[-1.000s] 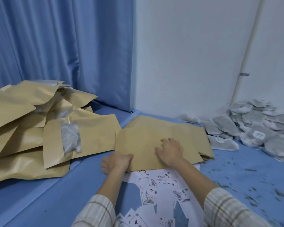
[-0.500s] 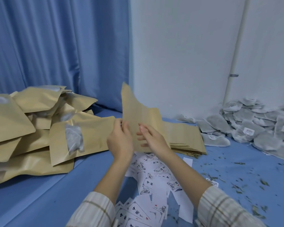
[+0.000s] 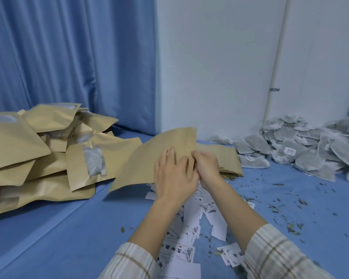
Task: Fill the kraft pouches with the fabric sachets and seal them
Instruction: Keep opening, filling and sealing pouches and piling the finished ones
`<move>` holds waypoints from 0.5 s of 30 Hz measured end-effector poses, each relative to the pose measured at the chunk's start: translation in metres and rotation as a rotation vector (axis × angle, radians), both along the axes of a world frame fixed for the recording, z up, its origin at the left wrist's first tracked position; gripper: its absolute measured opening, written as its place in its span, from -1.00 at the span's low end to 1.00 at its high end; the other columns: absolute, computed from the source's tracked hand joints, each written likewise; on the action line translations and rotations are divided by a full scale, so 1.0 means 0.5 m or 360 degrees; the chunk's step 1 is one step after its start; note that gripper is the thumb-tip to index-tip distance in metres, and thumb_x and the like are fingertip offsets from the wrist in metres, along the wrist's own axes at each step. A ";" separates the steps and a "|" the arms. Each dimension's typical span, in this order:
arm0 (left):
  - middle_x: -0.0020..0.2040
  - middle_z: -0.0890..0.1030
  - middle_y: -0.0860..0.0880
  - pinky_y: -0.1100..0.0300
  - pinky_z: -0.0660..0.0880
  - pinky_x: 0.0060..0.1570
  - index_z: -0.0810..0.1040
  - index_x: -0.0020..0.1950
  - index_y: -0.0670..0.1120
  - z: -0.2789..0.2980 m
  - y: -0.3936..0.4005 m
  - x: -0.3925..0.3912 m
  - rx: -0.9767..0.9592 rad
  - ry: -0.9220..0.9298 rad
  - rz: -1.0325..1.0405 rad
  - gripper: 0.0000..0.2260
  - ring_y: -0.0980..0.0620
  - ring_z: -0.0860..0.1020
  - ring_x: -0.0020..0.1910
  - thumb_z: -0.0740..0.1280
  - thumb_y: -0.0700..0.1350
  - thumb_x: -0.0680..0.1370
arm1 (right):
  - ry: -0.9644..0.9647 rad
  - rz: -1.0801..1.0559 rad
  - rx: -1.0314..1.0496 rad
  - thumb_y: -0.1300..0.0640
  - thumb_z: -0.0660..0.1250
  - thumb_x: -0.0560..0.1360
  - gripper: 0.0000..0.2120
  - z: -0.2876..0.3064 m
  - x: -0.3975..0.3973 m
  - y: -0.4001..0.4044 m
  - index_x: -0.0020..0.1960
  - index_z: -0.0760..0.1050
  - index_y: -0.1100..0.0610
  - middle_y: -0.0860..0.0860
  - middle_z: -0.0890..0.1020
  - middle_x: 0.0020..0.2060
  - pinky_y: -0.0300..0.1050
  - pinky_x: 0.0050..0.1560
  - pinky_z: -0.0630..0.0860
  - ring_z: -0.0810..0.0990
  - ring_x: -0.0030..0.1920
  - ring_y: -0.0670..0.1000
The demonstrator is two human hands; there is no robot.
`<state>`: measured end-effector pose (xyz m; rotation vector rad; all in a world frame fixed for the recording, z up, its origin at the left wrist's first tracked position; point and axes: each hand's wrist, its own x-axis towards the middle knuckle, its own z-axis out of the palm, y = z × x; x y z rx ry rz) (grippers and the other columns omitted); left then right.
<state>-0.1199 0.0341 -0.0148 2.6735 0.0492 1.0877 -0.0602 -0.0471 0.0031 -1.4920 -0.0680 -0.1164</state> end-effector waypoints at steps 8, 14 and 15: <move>0.38 0.38 0.02 0.12 0.23 0.30 0.35 0.41 0.10 -0.134 -0.057 0.009 -0.0362 0.0507 -0.0411 -0.60 -0.02 0.31 0.32 0.03 0.03 0.57 | 0.0569 0.0020 0.0381 0.35 0.34 0.45 -0.89 -0.111 -0.005 -0.103 -0.26 0.50 0.26 0.11 0.60 -0.42 -0.24 -0.53 0.51 0.58 -0.45 0.01; 0.16 0.57 -0.07 0.06 0.40 0.11 0.49 0.20 -0.05 -0.146 -0.109 0.040 -0.1088 0.0645 -0.0268 -0.68 -0.09 0.51 0.15 0.08 0.09 0.62 | 0.0598 0.0085 0.0736 0.36 0.40 0.42 -0.95 -0.168 -0.021 -0.109 -0.22 0.56 0.32 0.11 0.67 -0.40 -0.24 -0.42 0.58 0.66 -0.41 -0.01; 0.14 0.58 -0.04 0.09 0.40 0.08 0.49 0.20 -0.03 -0.147 -0.110 0.042 -0.1155 0.0663 -0.0263 -0.68 -0.07 0.52 0.13 0.10 0.10 0.61 | 0.0601 0.0105 0.0759 0.35 0.41 0.41 -0.96 -0.175 -0.022 -0.109 -0.22 0.57 0.32 0.13 0.68 -0.37 -0.23 -0.40 0.59 0.67 -0.38 -0.01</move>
